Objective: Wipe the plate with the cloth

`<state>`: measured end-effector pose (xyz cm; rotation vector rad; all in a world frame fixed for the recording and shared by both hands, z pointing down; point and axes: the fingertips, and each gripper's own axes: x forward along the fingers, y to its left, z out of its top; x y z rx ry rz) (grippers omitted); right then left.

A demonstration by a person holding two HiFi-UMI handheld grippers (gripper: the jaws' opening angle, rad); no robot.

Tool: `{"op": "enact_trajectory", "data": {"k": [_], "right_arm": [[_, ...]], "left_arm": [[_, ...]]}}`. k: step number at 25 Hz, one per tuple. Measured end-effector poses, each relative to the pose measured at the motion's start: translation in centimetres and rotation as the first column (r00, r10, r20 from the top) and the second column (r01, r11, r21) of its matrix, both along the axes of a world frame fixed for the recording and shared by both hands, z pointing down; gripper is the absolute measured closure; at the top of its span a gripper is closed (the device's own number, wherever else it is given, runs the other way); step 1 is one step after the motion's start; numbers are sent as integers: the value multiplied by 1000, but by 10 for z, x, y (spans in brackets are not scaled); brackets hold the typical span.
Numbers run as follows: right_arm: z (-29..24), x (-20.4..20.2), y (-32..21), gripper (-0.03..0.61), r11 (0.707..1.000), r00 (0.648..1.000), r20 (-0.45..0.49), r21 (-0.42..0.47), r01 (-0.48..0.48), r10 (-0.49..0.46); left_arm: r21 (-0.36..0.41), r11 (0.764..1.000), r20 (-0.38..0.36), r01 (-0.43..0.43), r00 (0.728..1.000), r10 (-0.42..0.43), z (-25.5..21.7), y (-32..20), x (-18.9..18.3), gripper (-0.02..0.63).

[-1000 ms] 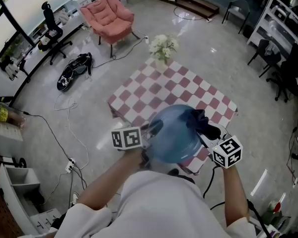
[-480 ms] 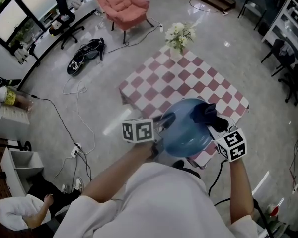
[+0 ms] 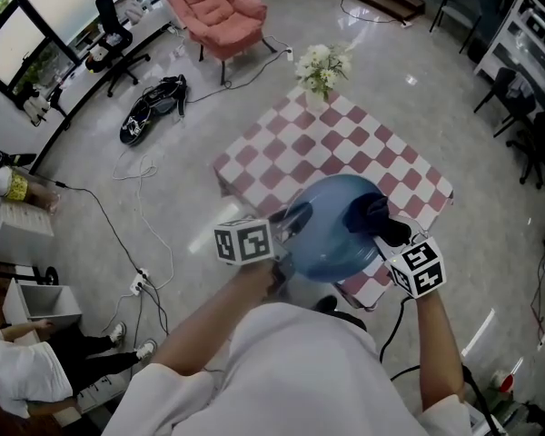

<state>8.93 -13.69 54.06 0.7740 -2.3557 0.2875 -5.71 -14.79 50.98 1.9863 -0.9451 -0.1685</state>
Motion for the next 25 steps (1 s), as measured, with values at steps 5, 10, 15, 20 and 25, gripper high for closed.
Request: {"op": "enact_trajectory", "data": {"k": [5,10,15,20,25], "right_arm": [[7,-4,9,445,1000,1000,14,-29,3,-3],[13,-11,17,445,998,999,32,-56,10,-8],[14,-20,27,445,996,997,72,-90,7,-1],[18,-35,40,445,992,994,107,-125,27,-13],[20,-48,50,445,987,993,112,-148,56,-40]], "left_arm": [[25,999,-9,22,1000,-22,-7,-7,-7,578],[49,997,-32,58,998,-56,-12,-13,-15,578],[80,992,-63,96,994,-91,-17,-15,-21,578],[102,987,-79,127,990,-119,-23,-17,-27,577],[111,985,-73,136,989,-128,-26,-17,-30,577]]}}
